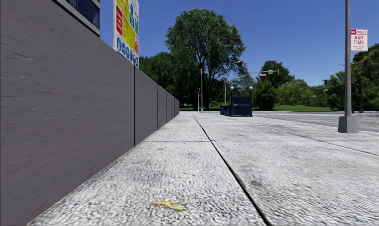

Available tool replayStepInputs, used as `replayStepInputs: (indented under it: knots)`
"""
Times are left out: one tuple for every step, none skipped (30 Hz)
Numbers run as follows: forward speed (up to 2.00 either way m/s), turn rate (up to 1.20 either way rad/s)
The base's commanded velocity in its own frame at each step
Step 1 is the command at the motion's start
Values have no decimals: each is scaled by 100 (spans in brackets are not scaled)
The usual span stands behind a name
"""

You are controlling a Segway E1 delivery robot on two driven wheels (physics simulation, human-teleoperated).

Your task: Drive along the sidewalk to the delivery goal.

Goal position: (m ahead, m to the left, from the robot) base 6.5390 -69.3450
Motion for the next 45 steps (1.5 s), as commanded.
replayStepInputs:
  knots:
    - [200, 0]
    - [200, 0]
    - [200, 0]
    - [200, 0]
    - [200, 0]
    - [200, 0]
    - [200, 0]
    - [200, 0]
    - [200, 0]
    - [200, 0]
    - [200, 0]
    - [200, 0]
    - [200, 0]
    - [200, 0]
    - [200, 0]
    - [200, 0]
    - [200, 0]
    - [200, 0]
    - [200, 0]
    - [200, 0]
    - [200, 0]
    - [200, 0]
    - [200, 0]
    - [200, 0]
    - [200, 0]
    - [200, 0]
    - [200, 0]
    - [200, 0]
    - [200, 0]
    - [200, 0]
    - [200, 0]
    - [200, 0]
    - [200, 0]
    - [200, 0]
    - [200, 0]
    - [200, 0]
    - [200, 0]
    - [200, 0]
    - [200, 0]
    - [200, 0]
    - [200, 0]
    - [200, 0]
    - [200, 0]
    - [200, 0]
    - [200, 0]
